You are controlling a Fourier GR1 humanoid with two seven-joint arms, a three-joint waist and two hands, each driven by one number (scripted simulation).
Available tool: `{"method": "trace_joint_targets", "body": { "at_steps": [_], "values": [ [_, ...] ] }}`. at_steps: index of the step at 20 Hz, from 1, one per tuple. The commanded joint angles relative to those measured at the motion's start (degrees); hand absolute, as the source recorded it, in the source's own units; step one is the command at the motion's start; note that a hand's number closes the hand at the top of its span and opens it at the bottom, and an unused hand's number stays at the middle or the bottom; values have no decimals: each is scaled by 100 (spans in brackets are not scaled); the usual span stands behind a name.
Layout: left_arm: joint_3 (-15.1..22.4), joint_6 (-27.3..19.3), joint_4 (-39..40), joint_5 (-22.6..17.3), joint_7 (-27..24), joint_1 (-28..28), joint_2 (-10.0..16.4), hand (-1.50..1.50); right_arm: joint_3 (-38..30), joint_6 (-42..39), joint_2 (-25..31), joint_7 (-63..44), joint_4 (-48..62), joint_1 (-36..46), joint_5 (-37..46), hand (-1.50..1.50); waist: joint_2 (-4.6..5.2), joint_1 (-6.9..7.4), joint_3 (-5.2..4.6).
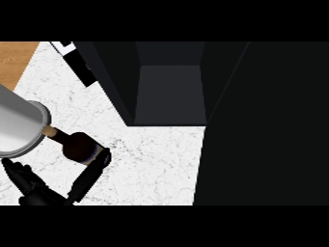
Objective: Pick up the wine, place it into the cabinet and close the cabinet
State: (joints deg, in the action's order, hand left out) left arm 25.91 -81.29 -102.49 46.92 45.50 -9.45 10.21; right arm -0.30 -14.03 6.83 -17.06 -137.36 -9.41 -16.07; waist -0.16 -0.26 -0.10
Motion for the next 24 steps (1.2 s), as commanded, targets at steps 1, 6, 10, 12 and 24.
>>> {"method": "trace_joint_targets", "body": {
  "at_steps": [1,6,10,12,24],
  "values": [
    [142,-443,19,-500,-286,-195,118,-150,-91,-116,18,-146,-705,-365,-516,-150,-9,3,-5],
    [189,-453,539,-1139,-601,430,350,-150,38,64,-41,-330,-503,-35,-412,-150,-2,-12,-14],
    [255,-457,471,-1717,-709,522,549,-150,46,116,-4,-448,-421,214,-363,-150,1,13,-19],
    [325,-458,477,-1874,-869,491,640,-150,395,109,-205,-378,-686,-168,-86,-150,-7,-13,-19],
    [348,-461,1160,-2766,-1732,893,142,-150,-112,-7,-23,-209,-408,-39,-468,-150,7,-50,-25]
  ]
}}
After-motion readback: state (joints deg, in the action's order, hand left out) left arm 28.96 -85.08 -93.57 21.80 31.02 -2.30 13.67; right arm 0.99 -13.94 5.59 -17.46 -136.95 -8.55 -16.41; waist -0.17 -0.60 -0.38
